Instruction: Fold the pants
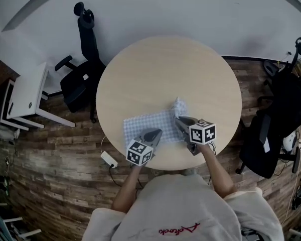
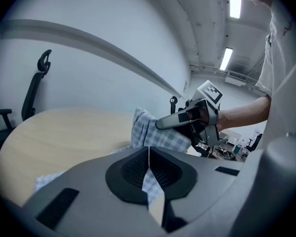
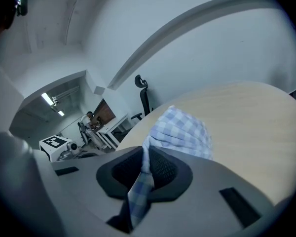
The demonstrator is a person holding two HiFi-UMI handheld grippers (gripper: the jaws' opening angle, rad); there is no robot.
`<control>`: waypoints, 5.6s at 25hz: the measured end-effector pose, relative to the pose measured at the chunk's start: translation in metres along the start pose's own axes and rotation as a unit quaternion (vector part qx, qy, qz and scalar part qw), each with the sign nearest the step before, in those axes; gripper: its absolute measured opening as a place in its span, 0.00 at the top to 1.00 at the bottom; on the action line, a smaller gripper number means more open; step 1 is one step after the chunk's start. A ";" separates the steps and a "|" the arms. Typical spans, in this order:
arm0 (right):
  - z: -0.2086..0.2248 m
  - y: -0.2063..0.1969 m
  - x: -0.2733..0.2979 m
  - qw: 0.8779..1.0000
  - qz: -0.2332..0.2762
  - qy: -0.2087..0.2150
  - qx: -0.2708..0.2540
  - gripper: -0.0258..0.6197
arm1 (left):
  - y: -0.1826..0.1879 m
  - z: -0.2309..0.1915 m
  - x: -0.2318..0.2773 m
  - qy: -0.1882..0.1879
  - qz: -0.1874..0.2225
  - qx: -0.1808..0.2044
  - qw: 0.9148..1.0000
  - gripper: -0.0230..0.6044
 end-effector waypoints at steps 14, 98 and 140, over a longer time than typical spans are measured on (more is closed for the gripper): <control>-0.017 -0.116 0.114 0.989 -0.131 -0.020 -0.061 0.87 | -0.035 -0.059 -0.105 0.116 -0.002 -0.039 0.993 0.91; -0.061 -0.026 0.077 0.994 -0.078 -0.062 -0.050 0.82 | 0.003 -0.066 -0.075 0.047 0.031 -0.024 0.998 0.91; -0.097 -0.071 -0.010 0.980 0.055 -0.058 -0.181 0.91 | -0.005 0.030 -0.044 -0.069 0.065 -0.010 0.995 0.91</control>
Point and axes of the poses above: the fingertips, and each gripper's own axes: x forward along the fingers, z to its right, y out of its top, the point moved 1 cm from there along -x, backward along the fingers, and after that the axes turned 6 degrees about z, right-handed, at the moved point
